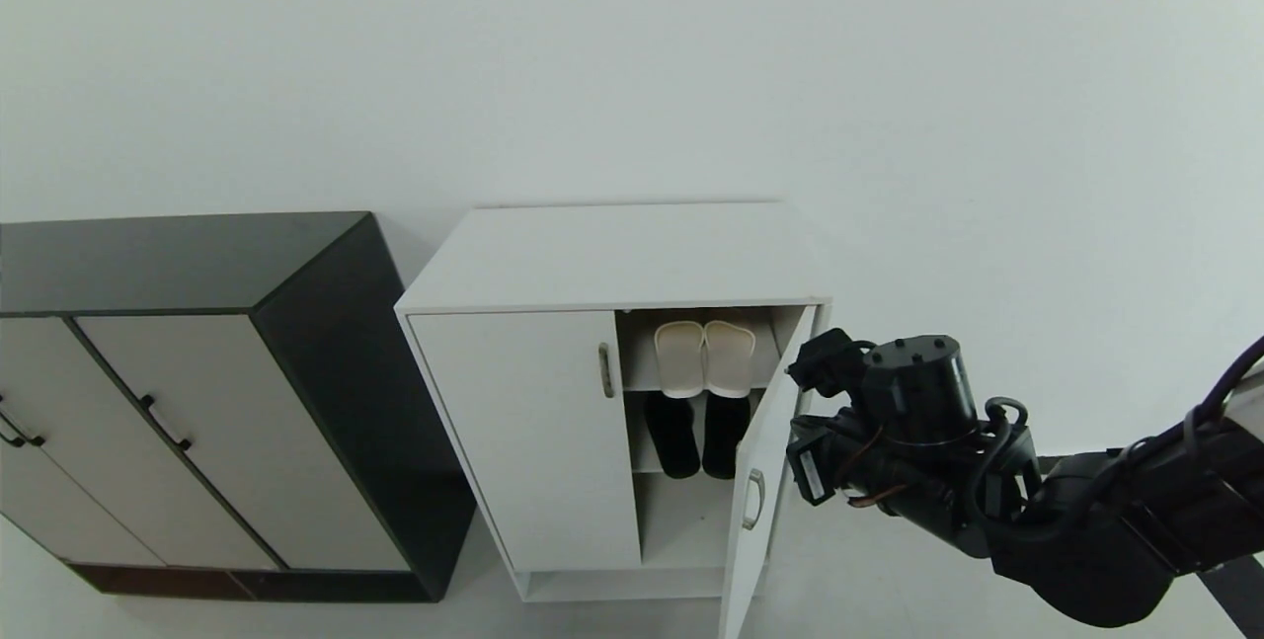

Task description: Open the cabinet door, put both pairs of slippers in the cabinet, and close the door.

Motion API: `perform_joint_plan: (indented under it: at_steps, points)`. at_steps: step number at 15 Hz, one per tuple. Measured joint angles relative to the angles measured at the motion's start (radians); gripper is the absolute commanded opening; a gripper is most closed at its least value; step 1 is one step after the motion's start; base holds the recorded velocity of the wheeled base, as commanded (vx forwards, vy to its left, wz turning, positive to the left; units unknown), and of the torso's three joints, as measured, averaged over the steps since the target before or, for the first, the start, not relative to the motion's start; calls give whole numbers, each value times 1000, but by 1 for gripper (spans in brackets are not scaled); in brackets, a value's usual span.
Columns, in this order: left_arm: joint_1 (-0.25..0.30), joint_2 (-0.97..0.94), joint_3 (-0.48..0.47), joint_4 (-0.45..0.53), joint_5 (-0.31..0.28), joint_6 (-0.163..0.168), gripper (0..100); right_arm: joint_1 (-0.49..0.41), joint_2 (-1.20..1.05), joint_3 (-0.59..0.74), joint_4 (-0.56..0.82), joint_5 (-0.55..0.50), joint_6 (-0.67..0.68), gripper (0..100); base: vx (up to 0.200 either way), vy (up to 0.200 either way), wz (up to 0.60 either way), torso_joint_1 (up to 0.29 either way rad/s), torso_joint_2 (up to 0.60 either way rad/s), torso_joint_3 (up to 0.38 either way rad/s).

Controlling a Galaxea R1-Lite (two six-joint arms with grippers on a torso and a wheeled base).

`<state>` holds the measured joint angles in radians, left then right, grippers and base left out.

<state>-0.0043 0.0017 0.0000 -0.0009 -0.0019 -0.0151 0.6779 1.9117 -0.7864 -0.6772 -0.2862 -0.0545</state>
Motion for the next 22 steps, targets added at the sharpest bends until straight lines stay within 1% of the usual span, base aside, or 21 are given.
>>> perform_joint_plan:
  at_steps: [3,5,6,11,13,15,17,22]
  points:
    - [1,0,0,0,4,6,0,-1,31,-9,-6,13,6,0,0,0,0,0,0,0]
    - [1,0,0,0,5,31,0,-1,58,-25,-24,15,11,0,0,0,0,0,0,0]
    - [1,0,0,1,5,34,0,-2,67,-28,-26,15,12,0,0,0,0,0,0,0]
    - [1,0,0,0,2,25,0,0,131,-81,-38,16,13,0,0,0,0,0,0,0]
    - [1,0,0,0,2,21,0,-1,164,-103,-92,16,18,0,0,0,0,0,0,0]
    - [1,0,0,0,1,18,0,-3,194,-126,-115,19,27,0,0,0,0,0,0,0]
    - [1,0,0,0,0,14,0,-18,221,-159,-117,44,29,0,0,0,0,0,0,0]
    - [1,0,0,0,-1,9,0,-57,306,-283,-117,57,29,0,0,0,0,0,0,0]
